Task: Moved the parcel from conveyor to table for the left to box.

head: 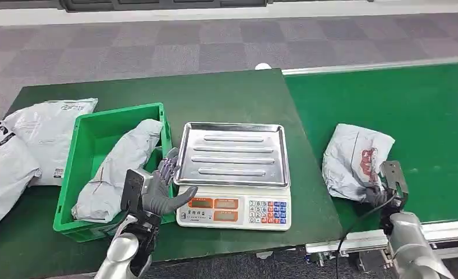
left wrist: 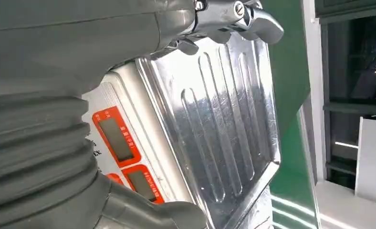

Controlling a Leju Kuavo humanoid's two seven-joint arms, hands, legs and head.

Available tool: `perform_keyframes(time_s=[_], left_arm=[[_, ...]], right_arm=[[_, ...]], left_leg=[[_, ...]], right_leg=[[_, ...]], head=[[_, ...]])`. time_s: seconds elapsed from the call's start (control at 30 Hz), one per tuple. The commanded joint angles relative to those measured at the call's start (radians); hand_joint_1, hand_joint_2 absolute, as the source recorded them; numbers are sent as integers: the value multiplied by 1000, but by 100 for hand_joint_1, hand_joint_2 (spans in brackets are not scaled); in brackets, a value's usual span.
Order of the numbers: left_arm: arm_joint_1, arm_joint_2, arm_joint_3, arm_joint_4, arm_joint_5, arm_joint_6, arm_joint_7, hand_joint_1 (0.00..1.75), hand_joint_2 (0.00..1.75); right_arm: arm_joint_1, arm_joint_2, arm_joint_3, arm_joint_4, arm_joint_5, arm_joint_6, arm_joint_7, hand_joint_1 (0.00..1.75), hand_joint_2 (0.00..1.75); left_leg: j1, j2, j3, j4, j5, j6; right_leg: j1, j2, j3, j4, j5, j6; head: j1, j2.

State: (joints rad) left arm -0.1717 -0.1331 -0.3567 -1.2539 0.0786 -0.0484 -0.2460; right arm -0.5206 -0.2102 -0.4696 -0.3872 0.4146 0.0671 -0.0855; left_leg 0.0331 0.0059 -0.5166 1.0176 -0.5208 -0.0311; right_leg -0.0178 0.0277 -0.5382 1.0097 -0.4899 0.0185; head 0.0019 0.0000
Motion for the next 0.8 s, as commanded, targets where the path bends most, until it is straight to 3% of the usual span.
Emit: perform_keyframes(time_s=[0.03, 0.13, 0.27, 0.33, 0.43, 0.7, 0.8], left_arm=[[2, 49, -27, -1, 4, 10, 4, 0, 175], [23, 51, -16, -28, 1, 20, 9, 0, 175], [32, 48, -9, -39, -6, 26, 14, 0, 175], [23, 44, -12, -27, -9, 25, 16, 0, 175], [17, 38, -17, -21, -13, 24, 15, 0, 175], [-5, 37, -47, 19, -14, 23, 13, 0, 175], [-25, 33, -61, 46, -10, 21, 6, 0, 175]], right_arm=[[-11, 80, 40, -9, -45, -52, -44, 175, 175], [1, 106, 104, -123, -66, -139, -127, 175, 175], [45, 126, 234, -360, -111, -175, -68, 175, 175], [56, 116, 314, -475, -106, -190, -101, 175, 175], [52, 100, 380, -572, -102, -214, -69, 175, 175], [-19, 52, 430, -630, -70, -304, -31, 175, 175], [-111, 6, 439, -593, -74, -329, -26, 175, 175]], left_leg=[[-1, 2, -3, -1, 2, 1], [-1, 2, -3, -1, 3, 2], [-3, 3, -8, -3, 5, 3], [-2, -2, -9, -2, 6, 3], [-3, -10, -8, -2, 10, 3], [-5, -14, -12, 0, 11, 2], [-5, -14, -13, -1, 12, 3]], right_leg=[[0, 1, -4, 0, 2, -1], [-1, 1, -4, 0, 2, -1], [-2, 1, -10, -1, 5, -3], [-2, -3, -10, 0, 3, -2], [-3, -11, -15, 0, 3, -2], [-5, -15, -17, 1, 4, -1], [-5, -15, -18, 0, 5, -2]], head=[[0, 0], [0, 0], [0, 0], [0, 0], [0, 0], [0, 0], [0, 0]])
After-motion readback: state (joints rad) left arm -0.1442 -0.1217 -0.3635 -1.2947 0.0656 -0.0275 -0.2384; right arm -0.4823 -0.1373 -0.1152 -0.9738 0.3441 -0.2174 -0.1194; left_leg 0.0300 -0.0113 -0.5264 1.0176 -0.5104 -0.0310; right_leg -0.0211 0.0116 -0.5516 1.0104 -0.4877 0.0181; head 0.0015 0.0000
